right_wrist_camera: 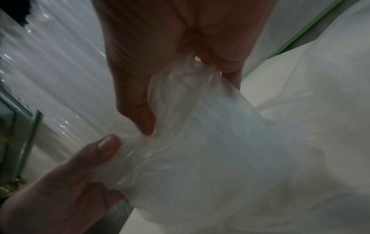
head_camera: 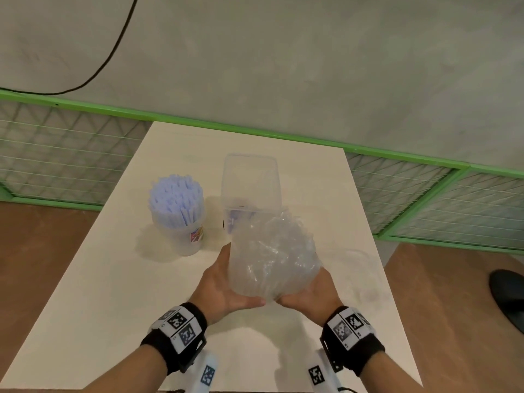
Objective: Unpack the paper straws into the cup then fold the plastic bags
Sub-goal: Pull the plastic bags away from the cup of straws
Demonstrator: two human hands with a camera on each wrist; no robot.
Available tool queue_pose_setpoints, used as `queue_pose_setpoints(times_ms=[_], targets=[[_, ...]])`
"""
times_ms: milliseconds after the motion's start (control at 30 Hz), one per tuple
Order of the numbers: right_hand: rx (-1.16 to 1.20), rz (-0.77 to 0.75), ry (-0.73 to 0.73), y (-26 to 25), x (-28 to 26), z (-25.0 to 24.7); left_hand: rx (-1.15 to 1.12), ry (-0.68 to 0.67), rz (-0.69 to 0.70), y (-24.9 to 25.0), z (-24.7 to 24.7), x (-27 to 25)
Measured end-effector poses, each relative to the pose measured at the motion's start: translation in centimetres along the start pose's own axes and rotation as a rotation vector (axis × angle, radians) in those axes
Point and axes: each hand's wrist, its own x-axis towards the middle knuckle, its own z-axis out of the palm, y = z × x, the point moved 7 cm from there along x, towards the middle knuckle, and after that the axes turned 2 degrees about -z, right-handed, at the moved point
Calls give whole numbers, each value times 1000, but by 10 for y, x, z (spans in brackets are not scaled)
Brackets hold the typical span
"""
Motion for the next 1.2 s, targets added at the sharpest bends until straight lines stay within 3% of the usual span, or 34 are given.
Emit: queue_pose_setpoints(times_ms=[133, 267, 500, 633, 833, 1000, 1200], targets=[[-16, -49, 26, -27, 4, 30, -24, 92, -6, 7, -36, -17], [-12, -80, 19, -38, 5, 60, -34, 19, 35, 16, -57, -27], [-12, -88, 75, -51, 9, 120, 4, 152, -88, -24, -108, -37], [-67, -72, 10, -48, 10, 142, 30, 169, -163, -47, -116, -40], [-171, -145, -181, -69, 1, 118, 36, 188, -190, -64, -124, -35], [-143, -255, -52, -103, -13, 81, 29, 189, -209, -73, -123, -33], [-262, -378, -78, -118, -4, 87, -22, 215, -269, -86, -120, -35]])
